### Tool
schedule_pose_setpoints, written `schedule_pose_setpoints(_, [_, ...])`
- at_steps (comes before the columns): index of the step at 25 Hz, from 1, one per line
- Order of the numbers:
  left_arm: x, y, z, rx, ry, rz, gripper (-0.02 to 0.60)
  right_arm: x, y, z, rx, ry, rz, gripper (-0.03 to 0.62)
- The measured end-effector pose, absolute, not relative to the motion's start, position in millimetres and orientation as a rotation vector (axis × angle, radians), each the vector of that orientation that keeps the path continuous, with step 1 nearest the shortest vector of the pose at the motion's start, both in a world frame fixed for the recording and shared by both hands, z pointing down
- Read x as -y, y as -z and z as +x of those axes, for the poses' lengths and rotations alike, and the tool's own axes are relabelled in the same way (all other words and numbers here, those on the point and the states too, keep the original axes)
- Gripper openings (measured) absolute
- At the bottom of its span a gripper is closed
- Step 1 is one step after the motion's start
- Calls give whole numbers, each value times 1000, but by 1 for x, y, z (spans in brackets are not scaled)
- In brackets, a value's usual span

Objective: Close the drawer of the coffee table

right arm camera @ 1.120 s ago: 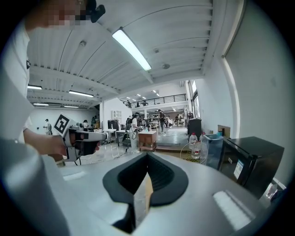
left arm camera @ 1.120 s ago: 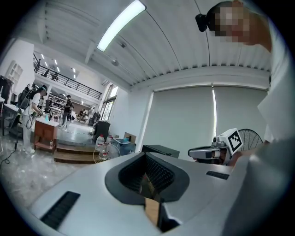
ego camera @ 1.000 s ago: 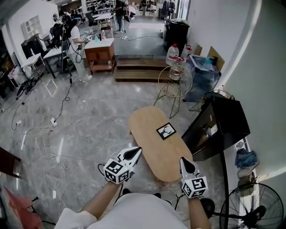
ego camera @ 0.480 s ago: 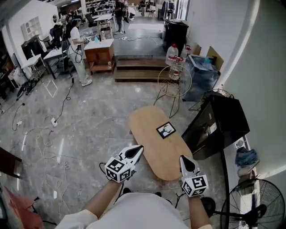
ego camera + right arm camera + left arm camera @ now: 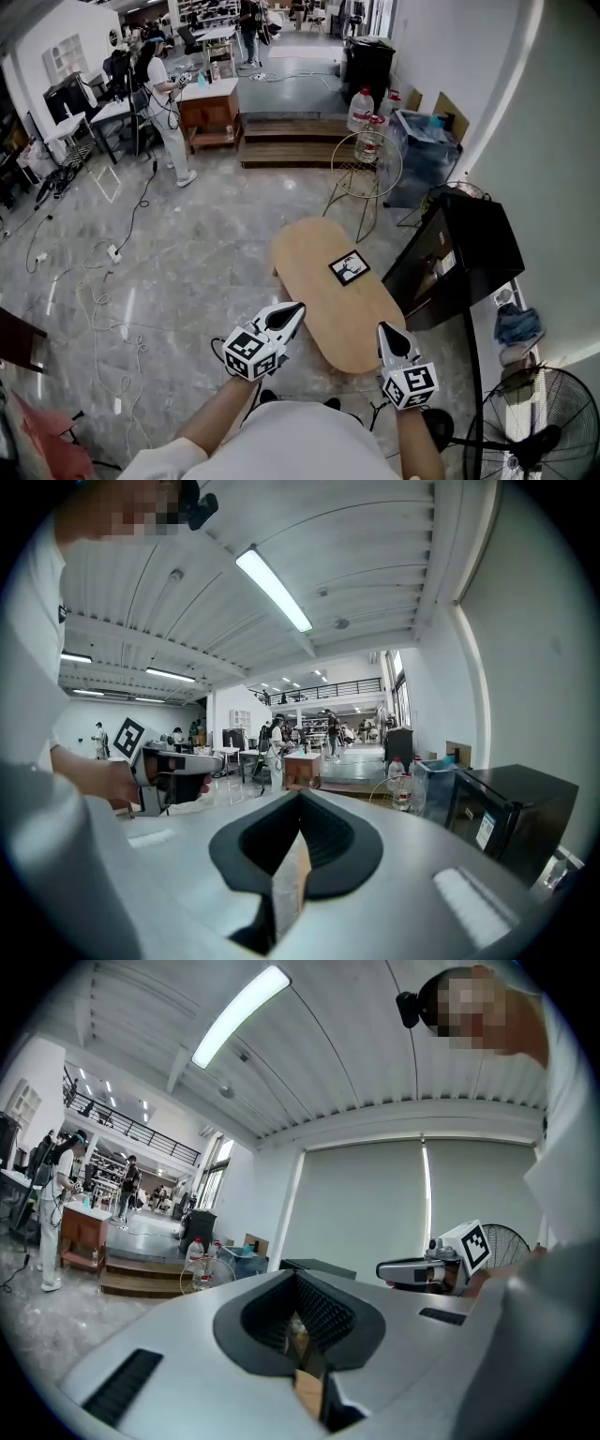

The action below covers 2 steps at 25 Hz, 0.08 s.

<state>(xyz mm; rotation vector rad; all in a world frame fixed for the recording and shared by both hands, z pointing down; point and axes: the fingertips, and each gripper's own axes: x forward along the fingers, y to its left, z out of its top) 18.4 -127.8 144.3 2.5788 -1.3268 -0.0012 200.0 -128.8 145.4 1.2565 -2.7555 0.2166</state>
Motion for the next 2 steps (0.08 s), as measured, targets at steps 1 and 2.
schedule_pose_setpoints(1, [129,-145,20,1325,4,2580,6,129,-146,200,2757,-216,1256,11])
schedule_pose_setpoints(2, [130,-145,21,1323,7,2581,6,130,-147,201,2759,-216,1255,11])
